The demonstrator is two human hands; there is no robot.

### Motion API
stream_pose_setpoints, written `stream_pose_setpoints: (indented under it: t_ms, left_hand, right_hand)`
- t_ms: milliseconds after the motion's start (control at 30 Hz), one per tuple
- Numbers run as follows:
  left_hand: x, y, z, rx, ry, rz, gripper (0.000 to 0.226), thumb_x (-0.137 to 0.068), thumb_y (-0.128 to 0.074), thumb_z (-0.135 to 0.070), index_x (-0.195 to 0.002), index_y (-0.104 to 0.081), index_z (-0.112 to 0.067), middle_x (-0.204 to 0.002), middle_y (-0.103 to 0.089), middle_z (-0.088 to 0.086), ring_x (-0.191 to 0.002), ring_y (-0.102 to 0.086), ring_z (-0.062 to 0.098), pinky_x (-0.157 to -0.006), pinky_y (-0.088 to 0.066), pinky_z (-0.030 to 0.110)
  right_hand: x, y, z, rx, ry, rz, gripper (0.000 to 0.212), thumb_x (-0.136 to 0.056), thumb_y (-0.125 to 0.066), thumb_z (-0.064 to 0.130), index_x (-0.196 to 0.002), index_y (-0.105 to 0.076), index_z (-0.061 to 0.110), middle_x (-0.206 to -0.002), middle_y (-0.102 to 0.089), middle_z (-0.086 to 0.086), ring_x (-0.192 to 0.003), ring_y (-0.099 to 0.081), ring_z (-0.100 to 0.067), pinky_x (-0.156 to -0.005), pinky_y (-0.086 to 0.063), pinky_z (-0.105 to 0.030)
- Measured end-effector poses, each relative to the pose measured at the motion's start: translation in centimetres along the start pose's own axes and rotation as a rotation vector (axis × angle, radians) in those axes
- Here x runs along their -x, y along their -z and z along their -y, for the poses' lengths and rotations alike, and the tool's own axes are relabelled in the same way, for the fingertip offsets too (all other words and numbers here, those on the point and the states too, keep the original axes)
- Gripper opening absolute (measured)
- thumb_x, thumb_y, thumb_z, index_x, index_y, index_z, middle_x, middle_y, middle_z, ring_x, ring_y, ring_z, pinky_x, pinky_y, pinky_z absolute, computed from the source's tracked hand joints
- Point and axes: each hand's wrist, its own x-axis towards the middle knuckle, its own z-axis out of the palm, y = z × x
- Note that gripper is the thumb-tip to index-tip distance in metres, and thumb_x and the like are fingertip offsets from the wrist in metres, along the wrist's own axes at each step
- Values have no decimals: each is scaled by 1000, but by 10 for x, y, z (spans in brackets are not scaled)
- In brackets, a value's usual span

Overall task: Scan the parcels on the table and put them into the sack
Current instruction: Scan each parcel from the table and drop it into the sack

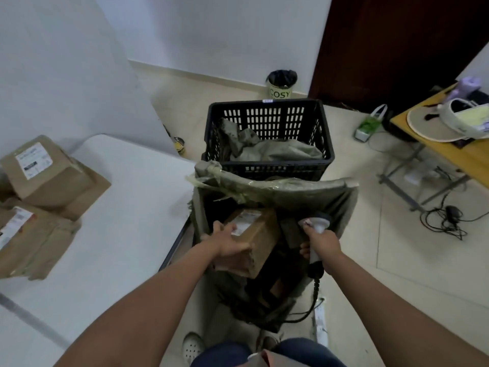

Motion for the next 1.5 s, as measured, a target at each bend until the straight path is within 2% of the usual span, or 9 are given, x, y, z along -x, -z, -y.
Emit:
stream_pose_setpoints:
  t_ms: [67, 233, 400, 533, 633, 733, 867, 1133, 1500]
  left_hand:
    - [-8, -4, -11, -180, -7, -81, 98, -73, -54, -82, -152, -22, -34, -156, -8, 8, -140, -17, 51, -115, -20, 56]
    - [-24, -11, -34, -481, -115, -61, 93, -76, -63, -71, -151, -21, -35, -158, -5, 6, -137, -7, 60, -113, -25, 60]
    - [-42, -11, -10, -650, -20, -168, 70, -98, -48, -9, -155, -12, -27, -164, 9, 8, -142, -7, 58, -117, -20, 57]
    - [-48, -9, 9, -635, -42, -183, 71, -96, -52, -11, -155, -15, -23, -162, -4, 11, -135, -35, 42, -111, -34, 46]
    - [-54, -10, 8, -753, -261, -331, 64, -95, -51, -15, -151, -22, -27, -158, -14, 13, -133, -35, 36, -106, -34, 42]
    - [-60, -21, 10, -818, -334, -183, 66, -95, -51, -14, -153, -24, -27, -159, -13, 7, -140, -27, 30, -113, -26, 42]
    - [-65, -22, 14, -725, -143, -34, 67, -94, -55, -12, -154, -27, -22, -164, -3, 2, -146, -21, 31, -117, -26, 44]
    - [-41, -19, 35, -417, -306, -119, 61, -96, -48, -10, -153, -30, -20, -165, 1, -3, -144, -28, 24, -114, -35, 37]
    - [63, -19, 198, 7, -258, -356, 38, -97, -46, -12, -133, -58, -16, -151, -40, 2, -136, -43, 21, -111, -35, 31]
  right_hand:
    - [-3, 1, -1, -7, 0, 15, 38, -95, -63, 33, -90, -61, -4, -67, -64, -19, -54, -62, -29, -55, -52, -35]
    - [-9, -4, -2, -13, -19, 49, 37, -95, -62, 38, -83, -58, 3, -67, -65, -16, -56, -63, -27, -60, -55, -35]
    - [-9, -8, -2, -29, -13, 85, 39, -95, -61, 38, -80, -59, 2, -66, -64, -16, -54, -62, -25, -56, -53, -32]
    - [-12, -11, -5, -18, -18, 81, 41, -96, -60, 40, -81, -60, 2, -66, -65, -15, -54, -62, -24, -55, -53, -30]
    - [-15, -12, -9, -9, -33, 77, 42, -95, -61, 40, -84, -62, -1, -65, -65, -14, -54, -63, -24, -55, -53, -30]
    - [-17, -13, -11, 7, -47, 77, 41, -95, -61, 38, -89, -63, -3, -65, -65, -14, -53, -63, -23, -53, -53, -29]
    - [-17, -16, -12, 6, -54, 93, 39, -95, -61, 38, -93, -61, -1, -69, -66, -14, -55, -63, -24, -54, -53, -29]
    - [-11, -47, 5, 87, 11, 170, 39, -95, -61, 41, -90, -62, 2, -72, -67, -15, -58, -64, -24, -57, -54, -32]
    - [63, -181, 33, 595, 329, 460, 34, -94, -61, 37, -89, -66, 4, -67, -69, -12, -54, -66, -20, -51, -53, -29]
